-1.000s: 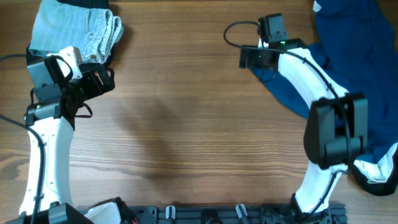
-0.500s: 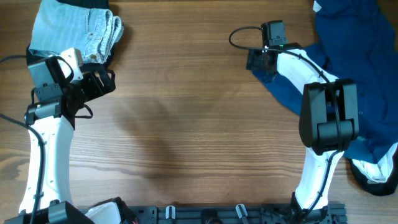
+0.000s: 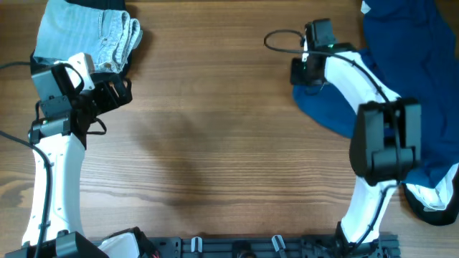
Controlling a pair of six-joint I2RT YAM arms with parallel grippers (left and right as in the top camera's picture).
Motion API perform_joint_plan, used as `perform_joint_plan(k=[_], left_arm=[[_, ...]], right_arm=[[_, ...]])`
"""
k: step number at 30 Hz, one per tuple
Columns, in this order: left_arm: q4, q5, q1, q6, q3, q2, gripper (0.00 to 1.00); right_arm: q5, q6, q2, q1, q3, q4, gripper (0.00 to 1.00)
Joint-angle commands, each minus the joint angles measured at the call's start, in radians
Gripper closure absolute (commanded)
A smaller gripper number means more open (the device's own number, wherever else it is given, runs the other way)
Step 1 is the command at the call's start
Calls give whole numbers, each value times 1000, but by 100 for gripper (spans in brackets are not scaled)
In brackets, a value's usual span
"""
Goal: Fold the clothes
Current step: 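Grasp the teal shirt edge with the right gripper, then lift and drag the teal shirt toward the table center with right gripper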
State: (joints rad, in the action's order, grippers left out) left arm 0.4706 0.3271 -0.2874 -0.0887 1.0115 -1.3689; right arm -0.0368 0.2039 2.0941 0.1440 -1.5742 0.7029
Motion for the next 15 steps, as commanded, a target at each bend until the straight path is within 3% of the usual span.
perform_joint_plan(k=[1,6,15], left_arm=[[-15,-6,-19,2,18,2,0],[-17,-6,-87,2,18,2,0],[-18,-6,-271,2,18,2,0]], right_arm=[[-130,-24,-137,92,-135,53,96],[-153,-1,-146,262,-187,52,95],[-175,89,-143,573,-187,-124,96]])
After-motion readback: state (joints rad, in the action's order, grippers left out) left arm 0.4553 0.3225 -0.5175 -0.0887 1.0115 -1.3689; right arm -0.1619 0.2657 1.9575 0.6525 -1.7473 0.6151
